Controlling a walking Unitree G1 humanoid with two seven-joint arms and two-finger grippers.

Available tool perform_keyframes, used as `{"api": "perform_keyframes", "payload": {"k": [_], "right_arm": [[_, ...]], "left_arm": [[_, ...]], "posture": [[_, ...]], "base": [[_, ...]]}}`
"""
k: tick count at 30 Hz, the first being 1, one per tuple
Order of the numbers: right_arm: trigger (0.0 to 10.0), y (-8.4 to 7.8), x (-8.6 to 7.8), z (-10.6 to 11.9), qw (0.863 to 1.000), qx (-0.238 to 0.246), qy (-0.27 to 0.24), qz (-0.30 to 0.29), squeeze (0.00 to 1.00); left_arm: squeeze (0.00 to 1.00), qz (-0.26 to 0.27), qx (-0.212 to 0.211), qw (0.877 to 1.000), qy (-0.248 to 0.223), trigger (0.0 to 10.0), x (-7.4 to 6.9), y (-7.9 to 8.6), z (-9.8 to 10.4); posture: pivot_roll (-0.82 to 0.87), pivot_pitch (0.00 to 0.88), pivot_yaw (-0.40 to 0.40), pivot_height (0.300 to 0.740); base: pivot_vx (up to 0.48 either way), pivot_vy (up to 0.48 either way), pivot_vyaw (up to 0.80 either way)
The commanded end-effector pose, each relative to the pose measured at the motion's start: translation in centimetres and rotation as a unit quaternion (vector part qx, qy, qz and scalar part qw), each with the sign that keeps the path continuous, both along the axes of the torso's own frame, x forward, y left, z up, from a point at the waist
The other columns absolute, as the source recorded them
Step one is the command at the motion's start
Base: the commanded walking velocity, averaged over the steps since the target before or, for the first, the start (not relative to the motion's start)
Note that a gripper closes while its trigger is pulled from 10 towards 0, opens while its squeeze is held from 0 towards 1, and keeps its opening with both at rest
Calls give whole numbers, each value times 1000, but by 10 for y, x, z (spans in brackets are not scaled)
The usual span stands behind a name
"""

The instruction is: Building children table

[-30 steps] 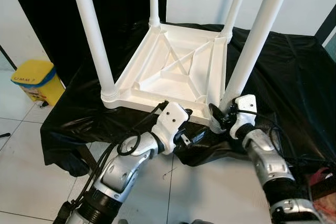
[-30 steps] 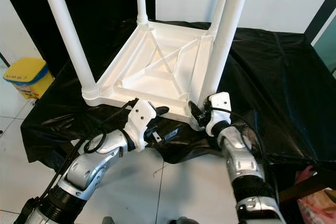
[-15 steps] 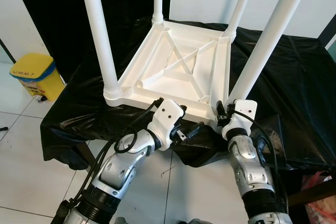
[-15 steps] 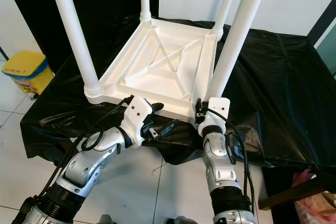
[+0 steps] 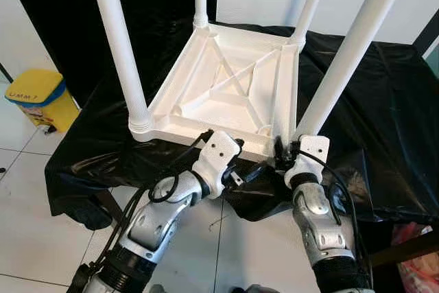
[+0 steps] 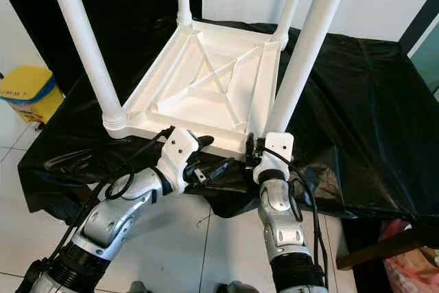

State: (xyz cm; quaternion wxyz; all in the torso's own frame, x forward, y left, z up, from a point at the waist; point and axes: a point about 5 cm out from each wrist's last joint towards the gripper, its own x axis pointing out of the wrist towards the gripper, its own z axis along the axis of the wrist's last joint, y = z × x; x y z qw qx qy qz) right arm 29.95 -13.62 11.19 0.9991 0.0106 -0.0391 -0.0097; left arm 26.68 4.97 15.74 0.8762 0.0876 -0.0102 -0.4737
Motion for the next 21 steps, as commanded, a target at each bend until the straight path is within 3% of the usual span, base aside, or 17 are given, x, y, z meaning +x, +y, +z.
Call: {"api": "perform_keyframes", "payload": {"k": [1,3,7,14,15,21], "right_arm": [[10000,-5,-1,-1,1000,-6,4,5,1000],[10000,-8,-1,-1,1000,-8,4,10,1000],[10000,-21,1,3,995,-18,-5,101,1000],[10000,-31,7,5,982,-42,5,183,1000],[10000,-31,10,6,977,-47,6,207,0],[10000,-27,19,10,961,-65,11,267,0]], "left_arm": [[0,-7,6,1000,-5,10000,-3,-1,0],[0,-5,7,1000,-5,10000,-3,-1,0],[0,-6,11,1000,-12,10000,-5,0,0],[0,-5,22,1000,-20,10000,-2,0,-1],[0,-6,22,1000,-22,10000,-1,-1,-1],[0,-12,24,999,-27,10000,0,-5,0]], "posture": [[10,92,-95,740],[10,92,-95,740],[20,81,-95,740],[20,65,-100,740],[20,48,-102,740],[26,24,-102,740]], "base": [[0,0,0],[0,0,0],[0,0,0],[0,0,0],[0,0,0],[0,0,0]]}}
